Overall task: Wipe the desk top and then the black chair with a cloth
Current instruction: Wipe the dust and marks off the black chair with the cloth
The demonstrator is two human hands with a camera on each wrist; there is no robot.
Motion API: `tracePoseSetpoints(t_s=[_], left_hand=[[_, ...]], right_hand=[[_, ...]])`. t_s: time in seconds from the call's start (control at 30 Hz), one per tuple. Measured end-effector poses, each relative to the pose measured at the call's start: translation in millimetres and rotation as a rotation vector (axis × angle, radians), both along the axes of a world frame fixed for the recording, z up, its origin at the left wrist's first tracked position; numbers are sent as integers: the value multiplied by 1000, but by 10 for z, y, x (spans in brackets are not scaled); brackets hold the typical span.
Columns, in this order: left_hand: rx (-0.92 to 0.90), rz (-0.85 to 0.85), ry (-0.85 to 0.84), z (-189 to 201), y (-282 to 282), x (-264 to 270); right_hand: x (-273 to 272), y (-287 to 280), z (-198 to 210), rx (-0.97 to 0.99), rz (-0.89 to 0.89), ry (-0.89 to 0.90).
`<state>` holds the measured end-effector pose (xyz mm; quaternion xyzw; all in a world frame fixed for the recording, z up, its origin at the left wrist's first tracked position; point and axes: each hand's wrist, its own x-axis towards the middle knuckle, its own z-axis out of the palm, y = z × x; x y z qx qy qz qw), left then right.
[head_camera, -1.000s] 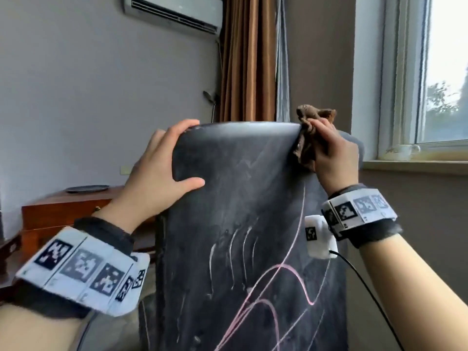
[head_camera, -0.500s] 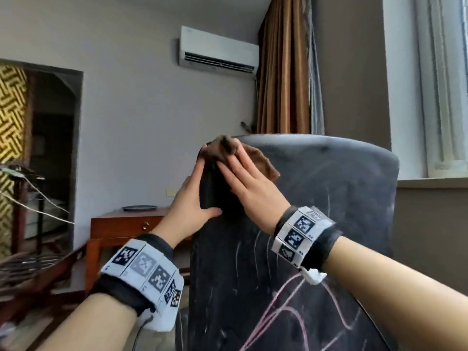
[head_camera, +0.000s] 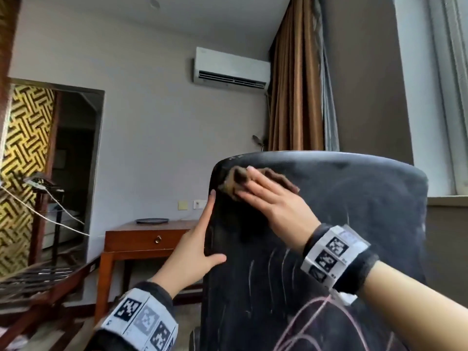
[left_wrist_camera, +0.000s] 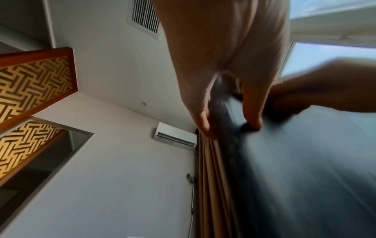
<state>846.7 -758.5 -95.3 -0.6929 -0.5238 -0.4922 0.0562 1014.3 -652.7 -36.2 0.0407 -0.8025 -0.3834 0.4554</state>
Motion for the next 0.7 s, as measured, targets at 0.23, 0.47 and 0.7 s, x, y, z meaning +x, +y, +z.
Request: tracePoseSetpoints(t_s=[0.23,0.47,0.7], left_hand=[[-28,87,-69,-217,46,-200],[-61,73,-128,-256,89,-433],[-51,185,-208,-428,205,-686]], right_hand=[[-362,-30,-608,-109,-98,2],[-446,-114,162,-140,-140,181],[-986,-136,-813,-99,-168,-93]])
